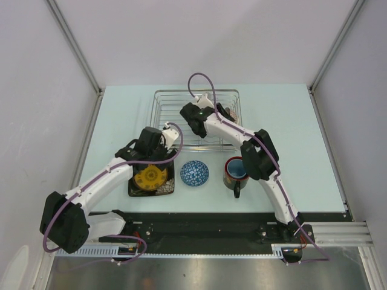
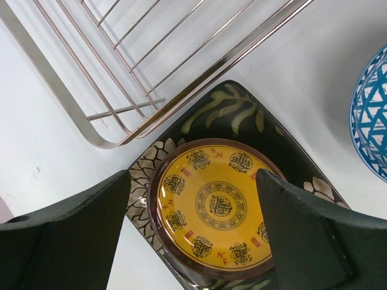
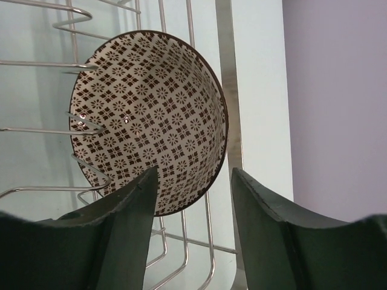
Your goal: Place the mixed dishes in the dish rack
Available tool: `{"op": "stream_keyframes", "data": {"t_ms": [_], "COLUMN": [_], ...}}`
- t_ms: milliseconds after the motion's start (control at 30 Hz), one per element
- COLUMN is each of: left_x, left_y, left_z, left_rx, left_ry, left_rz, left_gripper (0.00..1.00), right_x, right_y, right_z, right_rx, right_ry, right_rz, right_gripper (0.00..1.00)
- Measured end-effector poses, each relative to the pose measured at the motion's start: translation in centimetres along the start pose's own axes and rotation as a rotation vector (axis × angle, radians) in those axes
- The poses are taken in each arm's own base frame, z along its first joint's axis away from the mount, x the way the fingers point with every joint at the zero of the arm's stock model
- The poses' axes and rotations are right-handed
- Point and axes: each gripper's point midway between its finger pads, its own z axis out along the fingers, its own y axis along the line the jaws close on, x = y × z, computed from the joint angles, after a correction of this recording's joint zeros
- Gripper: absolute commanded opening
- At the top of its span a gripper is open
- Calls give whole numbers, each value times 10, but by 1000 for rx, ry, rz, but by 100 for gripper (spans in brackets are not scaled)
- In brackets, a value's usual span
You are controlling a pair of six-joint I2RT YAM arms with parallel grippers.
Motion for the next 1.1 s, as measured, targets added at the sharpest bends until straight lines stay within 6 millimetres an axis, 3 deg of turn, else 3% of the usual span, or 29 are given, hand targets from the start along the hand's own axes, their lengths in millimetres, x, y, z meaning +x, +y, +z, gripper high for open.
{"op": "stream_keyframes", "data": {"t_ms": [267,467,633,867,1100], "left_x": [0,0,1,2,1], "left_y": [0,0,0,0,1], "left_z": [1,1,1,1,2], "left_rx": [-1,-1,-2,-2,-3], "left_ry": [-2,-2,-2,0,-3], "left_rz": [-1,-1,-2,-2,-3], "left_gripper": [89,89,89,89,89], "right_x": [20,19,17,12,-6], "right_y": [4,-5,-2,-14,-26], "right_z": [15,24,19,22,19], "right_rx": [-82,-146,-163,-93,-8], "right_ry": [115,170,165,132,68], "right_rz": [119,249,257,252,146], "right_gripper": [61,42,25,2,0]}}
